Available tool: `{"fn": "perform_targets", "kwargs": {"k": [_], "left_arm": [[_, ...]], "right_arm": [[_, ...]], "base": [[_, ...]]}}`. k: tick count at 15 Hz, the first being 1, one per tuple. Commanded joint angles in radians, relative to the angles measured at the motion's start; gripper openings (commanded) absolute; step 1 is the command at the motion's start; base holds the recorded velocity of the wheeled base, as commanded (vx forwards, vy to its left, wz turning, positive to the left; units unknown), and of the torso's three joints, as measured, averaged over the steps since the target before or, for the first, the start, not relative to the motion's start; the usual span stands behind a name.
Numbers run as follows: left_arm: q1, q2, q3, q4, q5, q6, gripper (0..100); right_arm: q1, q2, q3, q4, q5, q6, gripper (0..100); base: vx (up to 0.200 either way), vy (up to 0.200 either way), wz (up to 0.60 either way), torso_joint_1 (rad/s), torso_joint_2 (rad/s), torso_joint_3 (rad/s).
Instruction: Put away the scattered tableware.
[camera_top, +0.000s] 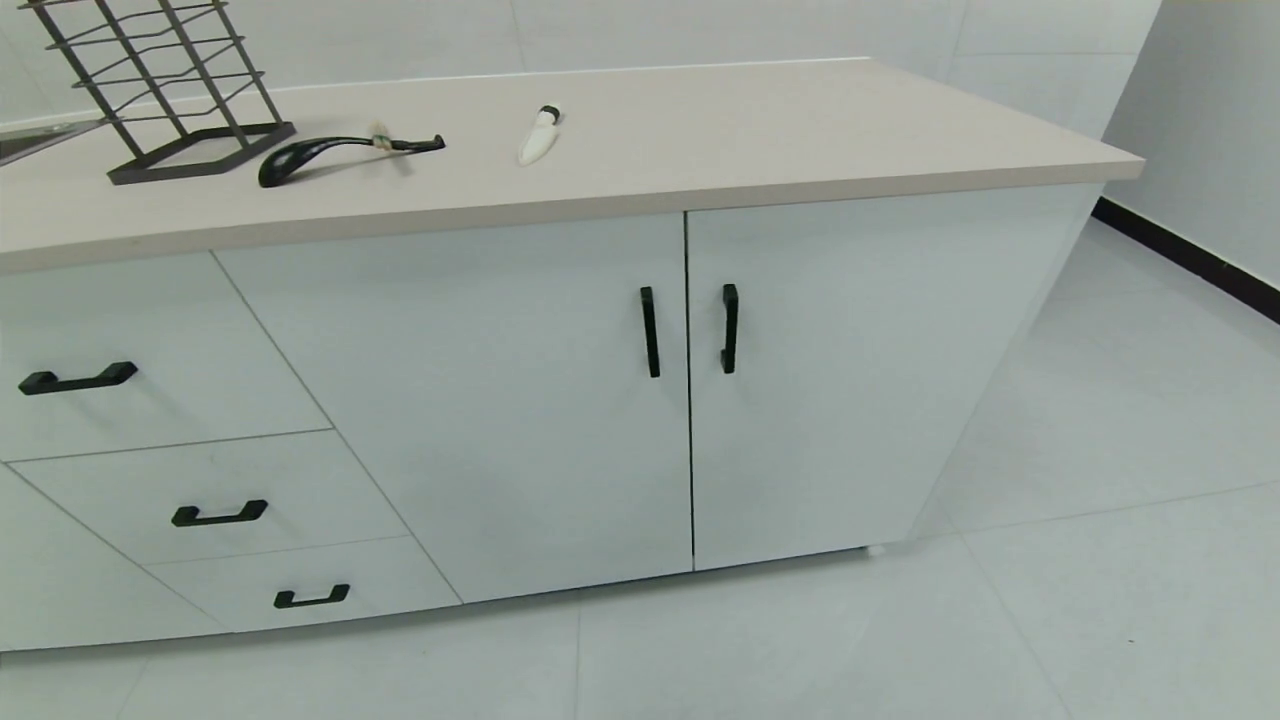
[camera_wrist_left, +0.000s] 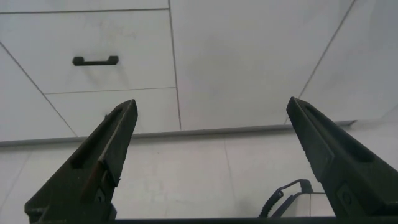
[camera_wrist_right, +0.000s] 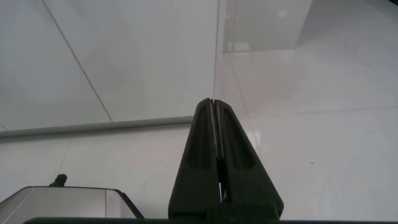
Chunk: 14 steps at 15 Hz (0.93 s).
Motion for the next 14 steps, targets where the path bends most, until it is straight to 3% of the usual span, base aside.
{"fn": "perform_targets", "kwargs": {"k": [1,10,14], "left_arm": [[0.001,0.000,0.000,0.000,0.001,-0.001,100],[0.001,0.000,0.000,0.000,0.007,-0.004,100],[0.001,0.000,0.000,0.000,0.019,-0.007,100]], "right_arm": [[0.000,0.002,0.000,0.000,0.000,-0.001,0],[0.000,0.002,0.000,0.000,0.000,-0.001,0],[0.000,0.002,0.000,0.000,0.002,-0.002,0]], "base": [[0.000,0.200,0.00,-0.002,-0.01,-0.002],[0.000,0.200,0.00,0.002,0.00,0.003],[0.000,0.000,0.00,0.000,0.00,0.000]]}}
